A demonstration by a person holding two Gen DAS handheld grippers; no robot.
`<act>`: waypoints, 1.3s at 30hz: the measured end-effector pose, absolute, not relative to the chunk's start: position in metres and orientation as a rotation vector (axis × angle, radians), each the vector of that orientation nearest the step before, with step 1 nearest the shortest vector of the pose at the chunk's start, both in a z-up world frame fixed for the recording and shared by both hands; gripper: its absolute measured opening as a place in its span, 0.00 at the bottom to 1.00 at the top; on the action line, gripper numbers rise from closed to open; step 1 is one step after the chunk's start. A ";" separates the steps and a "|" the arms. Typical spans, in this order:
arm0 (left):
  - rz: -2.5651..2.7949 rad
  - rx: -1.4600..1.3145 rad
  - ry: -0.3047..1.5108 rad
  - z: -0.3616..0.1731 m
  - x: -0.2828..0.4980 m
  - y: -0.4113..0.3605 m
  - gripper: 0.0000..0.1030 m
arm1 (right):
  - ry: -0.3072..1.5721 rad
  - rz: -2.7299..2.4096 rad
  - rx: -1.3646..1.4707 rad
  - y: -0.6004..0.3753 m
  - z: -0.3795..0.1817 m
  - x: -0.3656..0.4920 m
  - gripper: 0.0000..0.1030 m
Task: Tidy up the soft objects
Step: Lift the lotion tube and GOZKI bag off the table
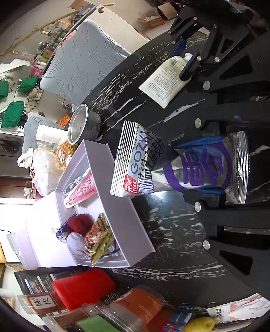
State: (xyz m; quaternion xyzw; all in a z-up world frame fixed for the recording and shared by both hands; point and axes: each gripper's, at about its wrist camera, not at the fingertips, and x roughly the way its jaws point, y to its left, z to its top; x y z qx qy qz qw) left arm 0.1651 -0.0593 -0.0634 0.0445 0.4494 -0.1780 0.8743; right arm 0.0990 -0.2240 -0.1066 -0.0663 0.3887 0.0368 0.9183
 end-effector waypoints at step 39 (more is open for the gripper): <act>-0.224 -0.027 0.878 -0.047 0.133 0.007 0.31 | 0.766 0.283 -0.025 -0.181 -0.082 0.105 0.33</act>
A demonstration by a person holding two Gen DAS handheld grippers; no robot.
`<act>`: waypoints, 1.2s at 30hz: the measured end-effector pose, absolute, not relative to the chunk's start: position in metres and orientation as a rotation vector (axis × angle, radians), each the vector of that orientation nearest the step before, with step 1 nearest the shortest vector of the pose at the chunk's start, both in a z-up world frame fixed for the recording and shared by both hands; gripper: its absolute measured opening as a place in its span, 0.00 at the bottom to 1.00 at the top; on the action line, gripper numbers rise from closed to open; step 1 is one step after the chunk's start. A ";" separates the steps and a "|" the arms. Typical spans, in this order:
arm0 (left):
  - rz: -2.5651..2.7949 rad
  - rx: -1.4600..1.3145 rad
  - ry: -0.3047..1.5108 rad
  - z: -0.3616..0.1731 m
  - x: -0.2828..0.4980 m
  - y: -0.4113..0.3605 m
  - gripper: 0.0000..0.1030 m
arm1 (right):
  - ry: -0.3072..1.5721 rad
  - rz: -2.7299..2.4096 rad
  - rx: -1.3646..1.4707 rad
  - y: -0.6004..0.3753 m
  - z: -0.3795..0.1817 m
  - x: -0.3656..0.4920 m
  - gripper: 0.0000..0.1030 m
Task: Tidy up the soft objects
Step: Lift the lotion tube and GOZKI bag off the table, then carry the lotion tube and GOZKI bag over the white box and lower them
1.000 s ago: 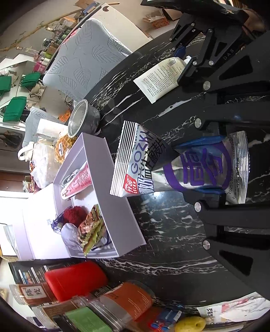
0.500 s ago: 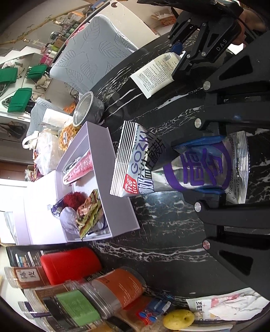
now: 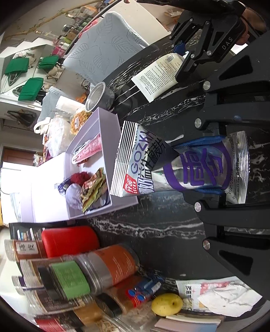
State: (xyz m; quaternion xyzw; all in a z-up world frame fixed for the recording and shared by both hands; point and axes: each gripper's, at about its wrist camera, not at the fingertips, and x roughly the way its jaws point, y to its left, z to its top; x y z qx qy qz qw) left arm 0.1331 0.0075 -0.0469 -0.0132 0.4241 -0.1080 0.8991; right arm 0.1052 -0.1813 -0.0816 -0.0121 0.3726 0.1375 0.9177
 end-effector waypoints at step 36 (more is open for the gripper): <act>-0.200 -0.049 0.613 0.053 0.148 0.027 0.31 | 0.578 0.417 -0.075 -0.150 0.020 0.133 0.34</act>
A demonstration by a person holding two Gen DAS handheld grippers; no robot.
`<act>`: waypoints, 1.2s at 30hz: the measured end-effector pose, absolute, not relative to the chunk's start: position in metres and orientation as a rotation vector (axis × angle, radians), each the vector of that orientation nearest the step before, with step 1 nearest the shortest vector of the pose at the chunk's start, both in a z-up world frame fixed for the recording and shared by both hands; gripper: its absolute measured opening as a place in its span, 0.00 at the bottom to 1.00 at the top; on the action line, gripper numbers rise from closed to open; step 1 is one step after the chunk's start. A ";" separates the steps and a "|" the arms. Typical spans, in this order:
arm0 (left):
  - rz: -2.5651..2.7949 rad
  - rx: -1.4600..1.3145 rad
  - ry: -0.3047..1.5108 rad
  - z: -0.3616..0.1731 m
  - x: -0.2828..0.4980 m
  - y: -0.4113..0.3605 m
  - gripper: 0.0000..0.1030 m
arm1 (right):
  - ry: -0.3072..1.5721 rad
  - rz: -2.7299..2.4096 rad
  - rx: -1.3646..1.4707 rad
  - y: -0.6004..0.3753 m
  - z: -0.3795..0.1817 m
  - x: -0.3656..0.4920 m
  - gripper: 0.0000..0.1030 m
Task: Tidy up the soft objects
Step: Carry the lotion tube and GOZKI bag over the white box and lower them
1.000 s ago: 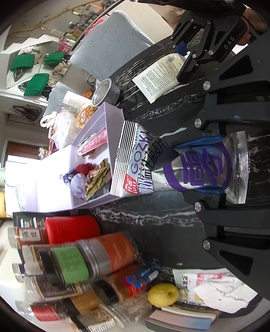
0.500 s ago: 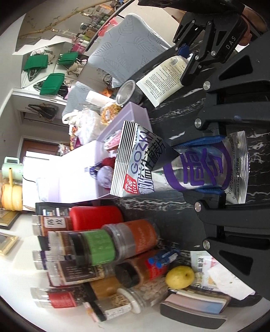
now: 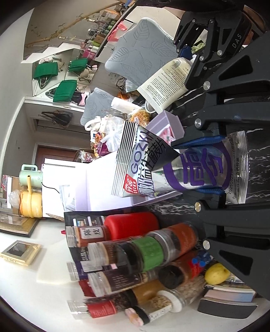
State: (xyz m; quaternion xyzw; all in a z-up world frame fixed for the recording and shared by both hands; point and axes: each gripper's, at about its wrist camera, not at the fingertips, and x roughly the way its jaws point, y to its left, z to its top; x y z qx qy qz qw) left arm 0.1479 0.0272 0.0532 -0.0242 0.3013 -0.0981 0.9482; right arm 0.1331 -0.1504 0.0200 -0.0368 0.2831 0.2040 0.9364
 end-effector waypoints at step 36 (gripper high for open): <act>-0.224 -0.017 0.559 0.083 0.288 -0.008 0.31 | 0.514 0.362 -0.061 -0.169 0.063 0.261 0.34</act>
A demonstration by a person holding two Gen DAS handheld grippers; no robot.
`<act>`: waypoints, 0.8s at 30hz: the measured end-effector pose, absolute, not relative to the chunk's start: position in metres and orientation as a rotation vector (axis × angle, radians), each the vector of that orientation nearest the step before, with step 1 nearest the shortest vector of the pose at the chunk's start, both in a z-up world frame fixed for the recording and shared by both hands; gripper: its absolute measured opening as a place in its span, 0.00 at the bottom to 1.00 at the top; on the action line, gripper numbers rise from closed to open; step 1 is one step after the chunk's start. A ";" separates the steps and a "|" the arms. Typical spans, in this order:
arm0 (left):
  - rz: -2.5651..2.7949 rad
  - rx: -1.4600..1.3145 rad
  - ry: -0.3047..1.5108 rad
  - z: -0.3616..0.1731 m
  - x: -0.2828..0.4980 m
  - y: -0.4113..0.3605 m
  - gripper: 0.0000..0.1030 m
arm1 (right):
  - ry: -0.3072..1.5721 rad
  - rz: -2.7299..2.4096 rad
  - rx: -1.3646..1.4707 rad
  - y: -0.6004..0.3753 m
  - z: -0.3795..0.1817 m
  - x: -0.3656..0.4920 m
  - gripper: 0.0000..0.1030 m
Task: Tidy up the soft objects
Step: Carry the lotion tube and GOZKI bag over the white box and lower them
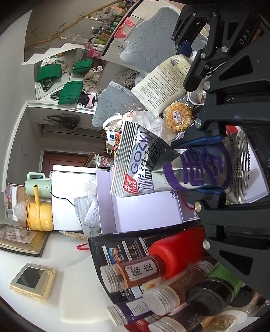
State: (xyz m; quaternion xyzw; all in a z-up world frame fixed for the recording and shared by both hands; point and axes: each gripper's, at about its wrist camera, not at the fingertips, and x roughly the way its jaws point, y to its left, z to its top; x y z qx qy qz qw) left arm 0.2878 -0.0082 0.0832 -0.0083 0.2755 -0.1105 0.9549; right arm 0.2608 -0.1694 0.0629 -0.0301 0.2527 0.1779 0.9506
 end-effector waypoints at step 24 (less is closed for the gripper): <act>-0.133 -0.038 0.724 0.015 0.346 0.006 0.31 | 0.633 0.370 -0.048 -0.147 0.013 0.326 0.30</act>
